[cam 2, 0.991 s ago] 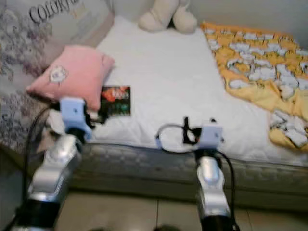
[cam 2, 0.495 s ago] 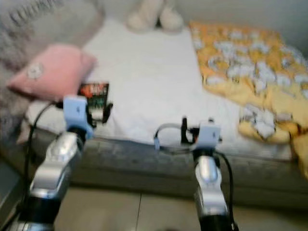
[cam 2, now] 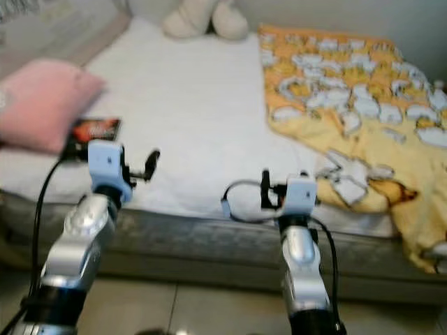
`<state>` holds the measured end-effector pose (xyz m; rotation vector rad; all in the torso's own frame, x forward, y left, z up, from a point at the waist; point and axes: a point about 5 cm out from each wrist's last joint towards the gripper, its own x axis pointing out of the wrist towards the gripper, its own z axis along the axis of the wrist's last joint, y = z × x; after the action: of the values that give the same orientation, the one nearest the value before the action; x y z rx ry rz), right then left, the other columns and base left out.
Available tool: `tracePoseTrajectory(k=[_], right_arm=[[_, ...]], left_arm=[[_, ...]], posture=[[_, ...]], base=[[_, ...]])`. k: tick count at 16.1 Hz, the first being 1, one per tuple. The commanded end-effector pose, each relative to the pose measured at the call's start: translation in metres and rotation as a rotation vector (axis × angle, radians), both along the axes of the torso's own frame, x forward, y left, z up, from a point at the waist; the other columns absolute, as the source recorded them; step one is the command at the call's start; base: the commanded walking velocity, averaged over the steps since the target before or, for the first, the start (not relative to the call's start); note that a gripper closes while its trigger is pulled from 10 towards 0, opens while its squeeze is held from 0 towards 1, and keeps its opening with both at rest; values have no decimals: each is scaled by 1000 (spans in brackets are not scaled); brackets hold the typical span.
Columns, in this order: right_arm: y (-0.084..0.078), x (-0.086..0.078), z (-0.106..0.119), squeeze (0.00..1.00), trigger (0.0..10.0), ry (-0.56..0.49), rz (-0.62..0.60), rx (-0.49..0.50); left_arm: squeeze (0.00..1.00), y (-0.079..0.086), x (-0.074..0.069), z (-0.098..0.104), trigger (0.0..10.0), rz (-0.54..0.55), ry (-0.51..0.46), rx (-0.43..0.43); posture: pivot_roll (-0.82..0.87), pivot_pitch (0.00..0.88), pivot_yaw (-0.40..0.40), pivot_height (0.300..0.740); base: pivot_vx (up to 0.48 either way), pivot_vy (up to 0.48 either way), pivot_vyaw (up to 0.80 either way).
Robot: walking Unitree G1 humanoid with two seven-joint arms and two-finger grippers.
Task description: Clean up the room
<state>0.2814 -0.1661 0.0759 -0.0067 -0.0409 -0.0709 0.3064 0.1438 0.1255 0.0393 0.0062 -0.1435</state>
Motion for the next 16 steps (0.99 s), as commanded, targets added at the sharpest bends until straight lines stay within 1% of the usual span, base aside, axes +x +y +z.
tracePoseTrajectory(k=[1,7,11,12,13,14,15,16], right_arm=[[-9,-1,0,0,10000,5,-27,-14],[-18,-11,-10,0,10000,41,-69,-20],[-20,-12,-12,0,10000,50,-80,-15],[-19,-12,-16,0,10000,82,-77,18],[-18,-12,-18,0,10000,92,-74,27],[-17,-12,-25,0,10000,151,-56,57],[-17,-11,-31,0,10000,195,-45,48],[-18,-11,-33,0,10000,209,-42,35]], left_arm=[[0,-10,1,5,10000,-40,-23,3],[0,-17,-3,4,10000,-98,-26,1],[0,-18,-3,4,10000,-112,-23,-4],[0,-17,-3,4,10000,-106,-11,-31],[0,-17,-3,4,10000,-105,-6,-37],[0,-15,-3,4,10000,-100,-7,-36],[0,-13,-3,5,10000,-99,-8,-34],[0,-13,-3,5,10000,-99,-8,-34]], posture=[[-7,0,1,723],[-15,0,10,723],[-22,0,18,723],[-21,0,19,723],[-18,0,20,723],[-15,0,25,723],[-10,0,28,723],[-10,0,28,723]], base=[[345,-330,0],[346,-329,0],[346,-329,0],[424,0,0],[424,0,0],[0,0,0],[0,0,0],[0,0,0]])
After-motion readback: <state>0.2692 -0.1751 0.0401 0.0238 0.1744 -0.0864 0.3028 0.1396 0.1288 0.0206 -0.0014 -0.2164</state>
